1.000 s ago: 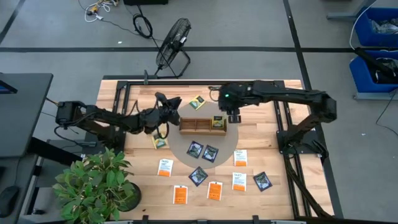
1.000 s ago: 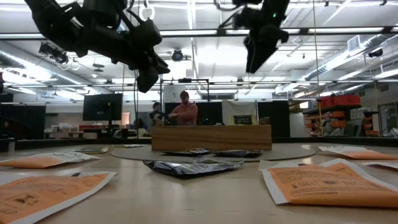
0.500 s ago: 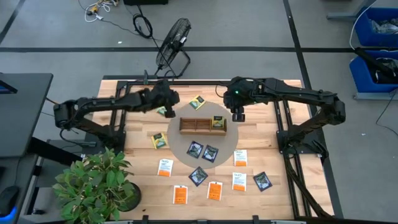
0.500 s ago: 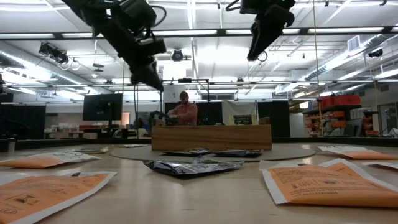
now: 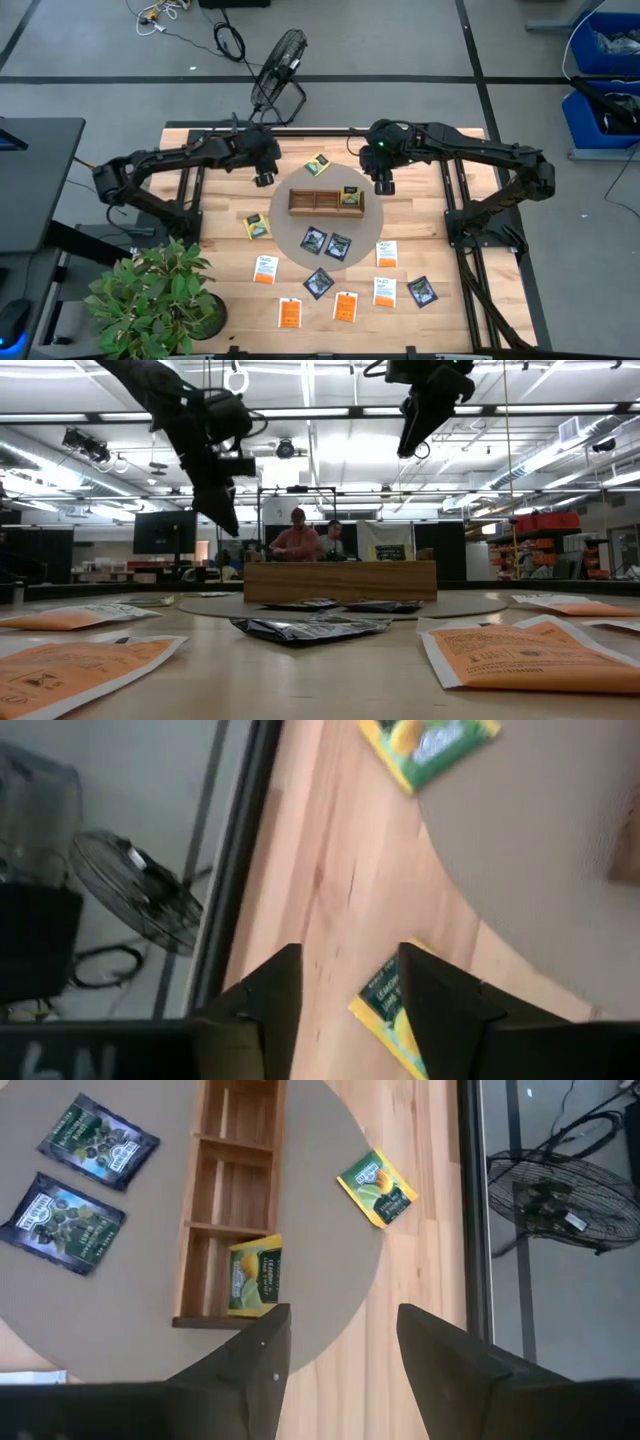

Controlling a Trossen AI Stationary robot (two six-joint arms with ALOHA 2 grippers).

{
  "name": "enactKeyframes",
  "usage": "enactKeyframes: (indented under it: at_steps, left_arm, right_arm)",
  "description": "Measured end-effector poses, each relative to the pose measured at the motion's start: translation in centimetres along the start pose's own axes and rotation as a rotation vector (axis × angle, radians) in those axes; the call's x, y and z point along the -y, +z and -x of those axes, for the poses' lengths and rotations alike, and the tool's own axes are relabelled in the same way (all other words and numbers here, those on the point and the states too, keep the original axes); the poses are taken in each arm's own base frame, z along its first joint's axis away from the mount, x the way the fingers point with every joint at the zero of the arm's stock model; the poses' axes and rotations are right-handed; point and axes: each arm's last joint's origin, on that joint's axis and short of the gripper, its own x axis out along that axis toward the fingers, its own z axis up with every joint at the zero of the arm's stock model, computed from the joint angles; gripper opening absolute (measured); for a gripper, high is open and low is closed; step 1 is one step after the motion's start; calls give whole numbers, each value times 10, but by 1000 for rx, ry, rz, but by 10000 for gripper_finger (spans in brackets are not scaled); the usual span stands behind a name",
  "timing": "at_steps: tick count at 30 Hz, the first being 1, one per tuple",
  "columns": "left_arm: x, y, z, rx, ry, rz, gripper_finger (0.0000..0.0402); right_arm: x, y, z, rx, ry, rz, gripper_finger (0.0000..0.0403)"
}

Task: Pick & Place Tea
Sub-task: Put the yellow tea bag into the right section of the wooden organizer

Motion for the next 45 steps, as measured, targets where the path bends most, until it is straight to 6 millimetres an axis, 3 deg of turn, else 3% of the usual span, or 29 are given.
enactKeyframes:
  at_steps: [7, 12, 18, 33, 45]
  left_arm:
    - [2, -10, -33, -112, -100, 8, 180]
    - [-12, -2, -54, -139, -154, 58, 171]
    - [-19, 7, -70, -223, -268, -57, 170]
    - [-16, -4, -79, -281, -357, -246, 170]
    - [-14, -6, -89, -272, -388, -290, 170]
  right_arm:
    - [0, 2, 0, 27, 27, -1, 194]
    - [-1, 2, 0, 42, 46, 1, 194]
    - [-1, 3, 0, 50, 66, -1, 194]
    - [0, 2, -1, 42, 68, 2, 194]
    - [-8, -22, -41, -24, 78, 34, 194]
